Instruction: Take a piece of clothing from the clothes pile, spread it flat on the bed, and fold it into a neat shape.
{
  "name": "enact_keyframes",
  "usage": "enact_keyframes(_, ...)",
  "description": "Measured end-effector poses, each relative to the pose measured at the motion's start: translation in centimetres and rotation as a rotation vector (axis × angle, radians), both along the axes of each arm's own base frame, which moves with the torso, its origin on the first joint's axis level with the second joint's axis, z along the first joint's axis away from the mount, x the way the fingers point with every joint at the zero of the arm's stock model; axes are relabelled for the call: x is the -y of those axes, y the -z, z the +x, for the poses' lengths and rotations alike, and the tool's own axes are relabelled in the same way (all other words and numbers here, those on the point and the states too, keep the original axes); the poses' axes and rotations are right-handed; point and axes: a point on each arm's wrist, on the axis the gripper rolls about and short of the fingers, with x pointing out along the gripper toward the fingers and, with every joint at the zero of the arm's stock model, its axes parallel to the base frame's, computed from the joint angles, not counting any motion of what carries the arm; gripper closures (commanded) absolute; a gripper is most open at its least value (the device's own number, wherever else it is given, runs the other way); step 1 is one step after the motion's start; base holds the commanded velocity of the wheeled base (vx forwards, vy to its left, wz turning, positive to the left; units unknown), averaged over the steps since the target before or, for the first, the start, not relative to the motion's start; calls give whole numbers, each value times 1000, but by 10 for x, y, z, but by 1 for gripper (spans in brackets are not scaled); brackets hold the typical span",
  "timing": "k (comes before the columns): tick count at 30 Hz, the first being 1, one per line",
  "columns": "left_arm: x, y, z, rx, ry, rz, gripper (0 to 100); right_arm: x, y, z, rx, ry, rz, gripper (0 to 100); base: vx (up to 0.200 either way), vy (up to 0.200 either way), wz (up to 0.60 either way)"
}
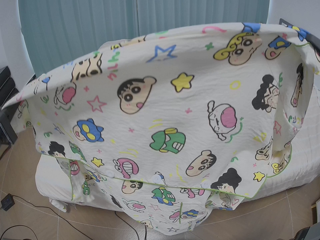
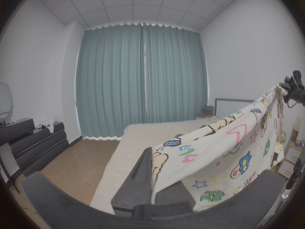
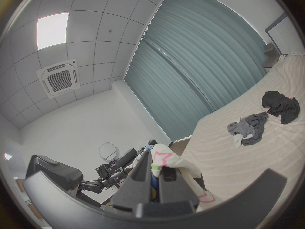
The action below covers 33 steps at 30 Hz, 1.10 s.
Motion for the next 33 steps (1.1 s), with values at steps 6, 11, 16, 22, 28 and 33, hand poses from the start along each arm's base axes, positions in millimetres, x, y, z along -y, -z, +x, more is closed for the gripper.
enact_keyframes(6,-2,27,-9,-158,14,35,100,-8,23,14,-98,20,-66,100,0,0,0)
enact_keyframes(11,-2,45,-12,-222,16,47,100,-13,53,31,-201,56,-134,100,0,0,0)
enact_keyframes(16,-1,53,-6,-265,16,55,100,-15,69,47,-258,94,-168,100,0,0,0)
enact_keyframes(22,3,56,12,-287,12,58,100,-19,76,66,-261,127,-165,100,167,0,0)
enact_keyframes(28,8,56,41,-259,3,53,100,-25,84,83,-270,144,-168,100,200,0,0)
enact_keyframes(33,12,60,68,-247,-13,50,100,-29,90,99,-269,160,-168,100,200,0,0)
